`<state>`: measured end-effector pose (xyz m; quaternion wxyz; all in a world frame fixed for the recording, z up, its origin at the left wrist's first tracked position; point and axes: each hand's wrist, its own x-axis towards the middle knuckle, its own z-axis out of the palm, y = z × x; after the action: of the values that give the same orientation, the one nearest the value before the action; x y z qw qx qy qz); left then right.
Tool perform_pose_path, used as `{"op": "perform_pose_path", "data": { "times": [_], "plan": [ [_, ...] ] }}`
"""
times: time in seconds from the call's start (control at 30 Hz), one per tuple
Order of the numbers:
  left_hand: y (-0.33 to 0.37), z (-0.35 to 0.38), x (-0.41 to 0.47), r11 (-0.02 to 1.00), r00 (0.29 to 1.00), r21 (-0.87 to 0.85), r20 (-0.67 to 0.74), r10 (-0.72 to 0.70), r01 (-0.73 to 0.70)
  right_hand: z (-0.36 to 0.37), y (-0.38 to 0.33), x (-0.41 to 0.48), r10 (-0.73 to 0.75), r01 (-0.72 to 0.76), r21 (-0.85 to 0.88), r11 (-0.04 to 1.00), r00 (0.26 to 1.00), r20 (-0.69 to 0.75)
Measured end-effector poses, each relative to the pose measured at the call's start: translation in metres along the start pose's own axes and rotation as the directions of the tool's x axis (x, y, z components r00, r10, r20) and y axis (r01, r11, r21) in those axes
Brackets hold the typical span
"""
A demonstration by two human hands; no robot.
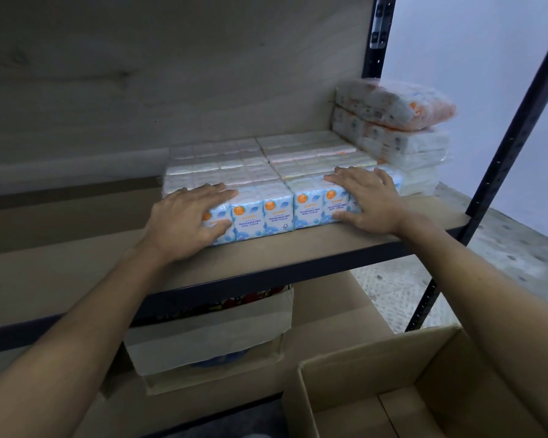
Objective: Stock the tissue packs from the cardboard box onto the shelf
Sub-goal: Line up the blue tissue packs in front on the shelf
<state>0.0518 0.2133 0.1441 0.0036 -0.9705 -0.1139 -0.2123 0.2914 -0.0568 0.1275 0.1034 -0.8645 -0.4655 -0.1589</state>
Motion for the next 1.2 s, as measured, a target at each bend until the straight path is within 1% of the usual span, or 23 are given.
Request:
{"op": "perform_pose_path", "data": {
  "times": [0.1, 0.23, 0.33, 0.43, 0.7, 0.83, 0.93, 1.1, 1.2],
  "plan": [
    [0.0, -0.003, 0.0, 1.0, 0.999, -0.001, 0.051, 0.01, -0.009, -0.005, -0.006, 0.0, 0.046, -0.045, -0.016, 0.999, 0.998, 0.045],
    [0.004, -0.009, 0.001, 1.0, 0.993, 0.007, 0.115, -0.002, 0.002, -0.009, -0.016, -0.003, 0.099, -0.096, -0.04, 0.995, 0.993, 0.07],
    [0.005, -0.012, 0.003, 0.999, 0.987, 0.028, 0.159, 0.01, -0.015, -0.016, -0.025, -0.006, 0.104, -0.101, -0.052, 0.994, 0.992, 0.072],
    [0.003, -0.012, 0.002, 0.999, 0.983, 0.024, 0.181, 0.021, -0.026, -0.022, -0.039, -0.009, 0.102, -0.102, -0.009, 0.995, 0.991, 0.081],
    [0.001, -0.026, -0.032, 1.0, 0.991, -0.012, 0.136, -0.006, 0.007, -0.032, -0.099, -0.024, 0.05, -0.055, 0.101, 0.993, 0.997, 0.055],
    [0.001, -0.038, -0.064, 0.998, 0.994, -0.057, 0.112, -0.01, 0.016, -0.032, -0.139, -0.034, 0.013, -0.021, 0.168, 0.985, 0.999, 0.047],
    [-0.004, -0.039, -0.093, 0.993, 0.995, -0.112, 0.096, -0.028, 0.039, -0.029, -0.174, -0.044, -0.01, -0.004, 0.208, 0.978, 0.998, 0.068],
    [-0.009, -0.038, -0.144, 0.98, 0.994, -0.181, 0.083, -0.066, 0.08, -0.01, -0.231, -0.071, -0.078, 0.055, 0.257, 0.965, 0.994, 0.081],
    [-0.008, -0.033, -0.18, 0.972, 0.994, -0.21, 0.048, -0.094, 0.102, 0.007, -0.268, -0.096, -0.102, 0.087, 0.278, 0.957, 0.994, 0.038]
  ]
}}
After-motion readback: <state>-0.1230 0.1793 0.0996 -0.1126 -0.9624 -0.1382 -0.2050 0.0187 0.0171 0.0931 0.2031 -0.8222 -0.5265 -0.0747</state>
